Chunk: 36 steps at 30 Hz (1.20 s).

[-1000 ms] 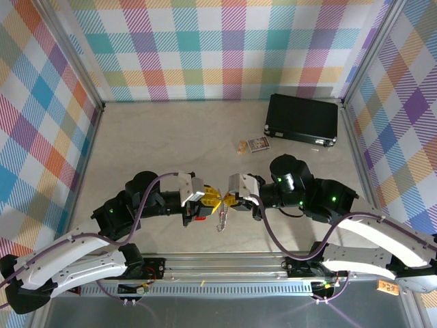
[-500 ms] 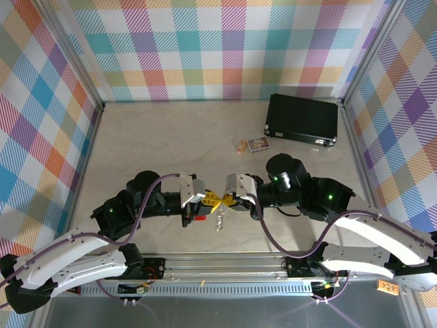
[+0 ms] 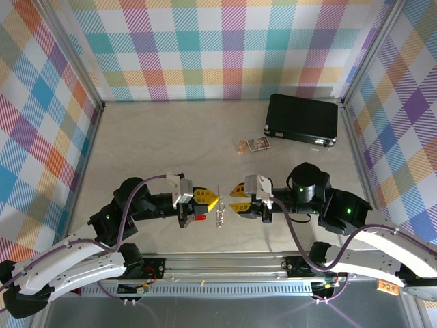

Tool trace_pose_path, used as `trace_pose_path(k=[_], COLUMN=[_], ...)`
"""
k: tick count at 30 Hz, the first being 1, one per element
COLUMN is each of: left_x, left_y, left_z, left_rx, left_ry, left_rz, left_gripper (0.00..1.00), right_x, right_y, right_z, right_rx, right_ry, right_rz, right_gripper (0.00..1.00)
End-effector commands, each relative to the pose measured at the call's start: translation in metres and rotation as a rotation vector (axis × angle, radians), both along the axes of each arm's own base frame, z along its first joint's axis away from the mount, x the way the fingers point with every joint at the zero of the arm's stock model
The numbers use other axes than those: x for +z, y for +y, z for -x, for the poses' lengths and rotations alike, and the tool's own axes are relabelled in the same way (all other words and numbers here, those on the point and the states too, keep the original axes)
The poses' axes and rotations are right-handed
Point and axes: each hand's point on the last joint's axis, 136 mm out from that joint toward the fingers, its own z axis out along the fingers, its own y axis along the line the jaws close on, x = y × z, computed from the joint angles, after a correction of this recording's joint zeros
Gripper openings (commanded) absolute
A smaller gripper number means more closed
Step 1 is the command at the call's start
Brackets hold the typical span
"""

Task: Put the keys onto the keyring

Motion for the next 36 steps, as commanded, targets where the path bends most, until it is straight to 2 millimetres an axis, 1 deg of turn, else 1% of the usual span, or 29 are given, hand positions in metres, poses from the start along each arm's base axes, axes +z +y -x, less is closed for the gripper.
trace_pose_path(k=[1,5,9,16,26,34,36], left_x=[0.027,0.032,0.033,0.032,0.032,0.03,0.031], left_y=[0.003,0.003,0.003,0.003,0.003,0.001,0.001], left_z=[0.014,0.016,0.017,0.018,0.018,0.018,0.018], left_rx=[-0.062,-0.078,-0.084,-0.088,-0.092,-0.096,-0.096], left_ry=[-0.039,-0.04,-0.038,-0.035,-0.033,-0.031,-0.03], left_rz=[0.12,0.163,0.177,0.191,0.204,0.212,0.214], left_gripper=[0.0,0.0,0.0,0.0,0.0,0.0,0.0], right_x=[0.017,0.02,0.021,0.016,0.016,0.014,0.014], right_y=[0.004,0.008,0.01,0.016,0.02,0.024,0.024], right_z=[0.003,0.005,0.004,0.0,0.002,0.001,0.001], right_rx=[0.012,0.032,0.029,0.025,0.044,0.05,0.05], right_ry=[0.013,0.024,0.027,0.039,0.05,0.058,0.055], right_rz=[-0.092,-0.122,-0.138,-0.133,-0.147,-0.154,-0.153], right_gripper=[0.29,0.29,0.29,0.28,0.18,0.13,0.1])
